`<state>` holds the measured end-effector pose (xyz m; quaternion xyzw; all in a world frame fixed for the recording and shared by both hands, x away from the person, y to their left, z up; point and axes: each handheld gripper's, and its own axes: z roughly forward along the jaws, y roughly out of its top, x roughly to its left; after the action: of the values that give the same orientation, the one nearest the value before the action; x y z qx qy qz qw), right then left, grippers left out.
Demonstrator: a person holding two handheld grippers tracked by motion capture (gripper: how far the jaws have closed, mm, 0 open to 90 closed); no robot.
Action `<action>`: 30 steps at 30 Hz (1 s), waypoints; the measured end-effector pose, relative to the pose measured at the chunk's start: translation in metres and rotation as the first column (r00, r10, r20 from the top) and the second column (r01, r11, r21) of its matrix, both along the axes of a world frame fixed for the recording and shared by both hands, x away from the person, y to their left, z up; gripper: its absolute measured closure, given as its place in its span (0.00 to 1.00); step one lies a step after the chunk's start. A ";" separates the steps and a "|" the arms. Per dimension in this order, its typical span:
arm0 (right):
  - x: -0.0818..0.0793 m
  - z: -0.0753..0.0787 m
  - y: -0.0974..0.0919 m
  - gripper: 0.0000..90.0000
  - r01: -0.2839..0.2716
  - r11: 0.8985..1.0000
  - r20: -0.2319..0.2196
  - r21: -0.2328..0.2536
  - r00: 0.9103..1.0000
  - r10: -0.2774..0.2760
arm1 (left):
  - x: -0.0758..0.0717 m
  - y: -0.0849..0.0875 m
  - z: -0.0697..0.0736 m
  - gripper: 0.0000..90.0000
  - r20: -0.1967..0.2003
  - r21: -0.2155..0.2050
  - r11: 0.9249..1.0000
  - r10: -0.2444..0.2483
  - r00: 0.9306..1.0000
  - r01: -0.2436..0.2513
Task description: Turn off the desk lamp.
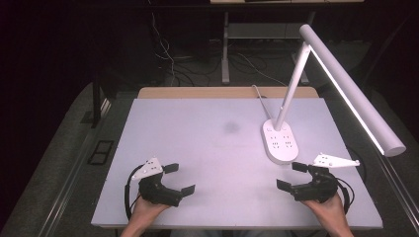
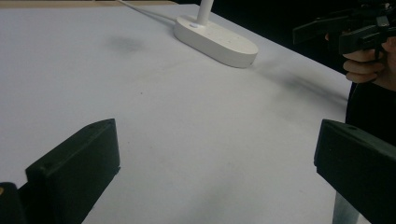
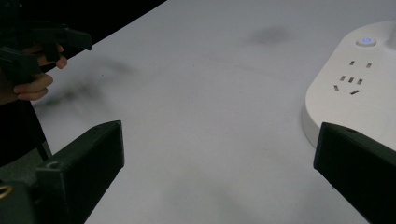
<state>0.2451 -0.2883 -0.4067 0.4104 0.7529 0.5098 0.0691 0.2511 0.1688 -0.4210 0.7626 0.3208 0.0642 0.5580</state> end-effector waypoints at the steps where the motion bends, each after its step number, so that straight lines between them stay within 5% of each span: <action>1: 0.000 0.000 0.000 0.02 0.000 1.000 0.001 -0.002 1.000 0.000 | 0.000 0.000 0.000 0.00 0.000 0.001 1.000 0.000 1.000 0.000; 30: -0.001 0.003 -0.004 0.02 -0.009 1.000 -0.028 0.002 1.000 0.009 | 0.000 0.001 -0.001 0.00 -0.004 0.000 1.000 0.001 1.000 -0.001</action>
<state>0.2442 -0.2925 -0.4035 0.4144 0.7551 0.5048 0.0560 0.2514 0.1697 -0.4218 0.7625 0.3224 0.0627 0.5574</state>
